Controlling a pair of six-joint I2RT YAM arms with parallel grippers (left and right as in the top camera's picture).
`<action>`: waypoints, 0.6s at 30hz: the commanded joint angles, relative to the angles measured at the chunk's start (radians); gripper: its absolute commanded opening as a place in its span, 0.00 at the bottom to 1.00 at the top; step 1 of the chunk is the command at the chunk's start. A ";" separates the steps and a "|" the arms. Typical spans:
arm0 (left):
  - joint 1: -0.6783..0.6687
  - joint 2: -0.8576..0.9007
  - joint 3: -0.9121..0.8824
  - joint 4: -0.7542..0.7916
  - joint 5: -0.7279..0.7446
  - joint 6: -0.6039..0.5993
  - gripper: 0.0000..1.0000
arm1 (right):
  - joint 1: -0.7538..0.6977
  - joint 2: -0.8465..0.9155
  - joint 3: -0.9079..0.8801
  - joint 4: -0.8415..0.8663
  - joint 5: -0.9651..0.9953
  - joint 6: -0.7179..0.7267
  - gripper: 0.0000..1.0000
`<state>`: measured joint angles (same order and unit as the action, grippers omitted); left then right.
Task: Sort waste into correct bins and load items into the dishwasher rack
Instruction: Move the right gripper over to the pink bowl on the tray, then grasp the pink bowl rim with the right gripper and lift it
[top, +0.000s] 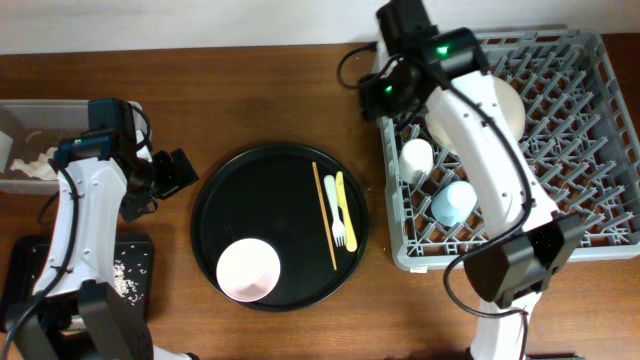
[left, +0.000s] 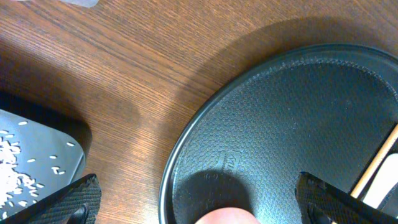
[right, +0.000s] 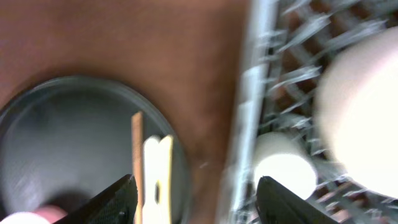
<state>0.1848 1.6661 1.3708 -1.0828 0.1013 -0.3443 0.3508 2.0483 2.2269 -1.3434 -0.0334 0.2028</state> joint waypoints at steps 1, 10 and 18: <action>0.001 -0.010 0.009 0.000 0.007 -0.002 0.99 | 0.121 -0.011 0.000 -0.080 -0.188 -0.019 0.65; 0.001 -0.010 0.009 0.000 0.007 -0.002 1.00 | 0.541 0.008 -0.550 0.301 -0.196 -0.017 0.66; 0.001 -0.010 0.009 0.000 0.007 -0.002 0.99 | 0.611 0.008 -0.710 0.491 -0.192 0.000 0.66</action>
<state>0.1848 1.6661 1.3708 -1.0832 0.1013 -0.3443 0.9573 2.0655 1.5425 -0.8715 -0.2234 0.1993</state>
